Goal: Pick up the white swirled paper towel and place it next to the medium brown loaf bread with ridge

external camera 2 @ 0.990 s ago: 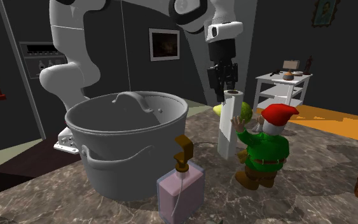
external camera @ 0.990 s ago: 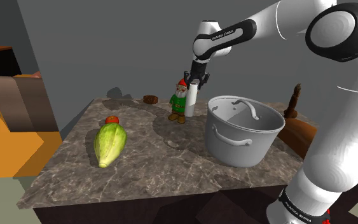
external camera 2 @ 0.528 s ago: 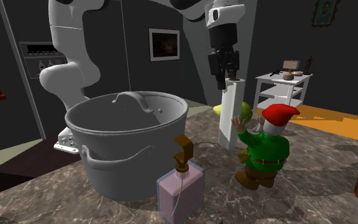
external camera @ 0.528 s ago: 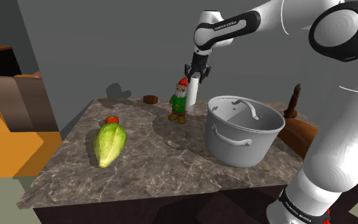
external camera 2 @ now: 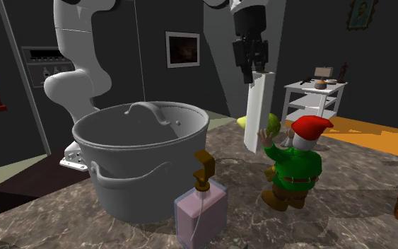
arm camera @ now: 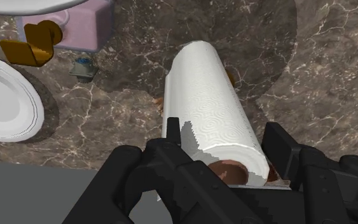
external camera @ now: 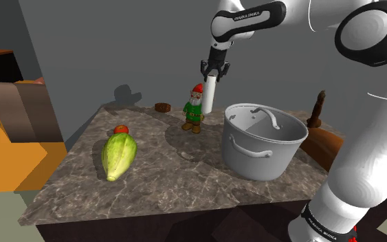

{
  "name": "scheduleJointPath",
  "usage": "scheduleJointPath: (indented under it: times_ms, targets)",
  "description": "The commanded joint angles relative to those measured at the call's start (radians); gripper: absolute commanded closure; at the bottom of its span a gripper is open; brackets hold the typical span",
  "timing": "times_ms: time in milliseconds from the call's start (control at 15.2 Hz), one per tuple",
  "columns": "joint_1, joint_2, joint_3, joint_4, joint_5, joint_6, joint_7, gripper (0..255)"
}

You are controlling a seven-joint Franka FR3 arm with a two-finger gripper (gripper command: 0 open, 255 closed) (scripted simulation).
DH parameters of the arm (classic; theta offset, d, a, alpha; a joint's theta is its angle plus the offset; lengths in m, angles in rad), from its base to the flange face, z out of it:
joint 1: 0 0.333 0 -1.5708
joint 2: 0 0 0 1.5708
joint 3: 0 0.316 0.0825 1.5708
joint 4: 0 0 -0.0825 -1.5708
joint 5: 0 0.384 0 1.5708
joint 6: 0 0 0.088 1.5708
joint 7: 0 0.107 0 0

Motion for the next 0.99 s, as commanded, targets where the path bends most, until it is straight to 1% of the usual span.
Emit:
scheduleJointPath:
  times_ms: [0,924]
  targets:
    - [0.001,-0.003,0.001,0.024,0.000,-0.027,-0.001,255]
    - [0.002,0.028,0.001,0.254,0.005,-0.226,-0.016,255]
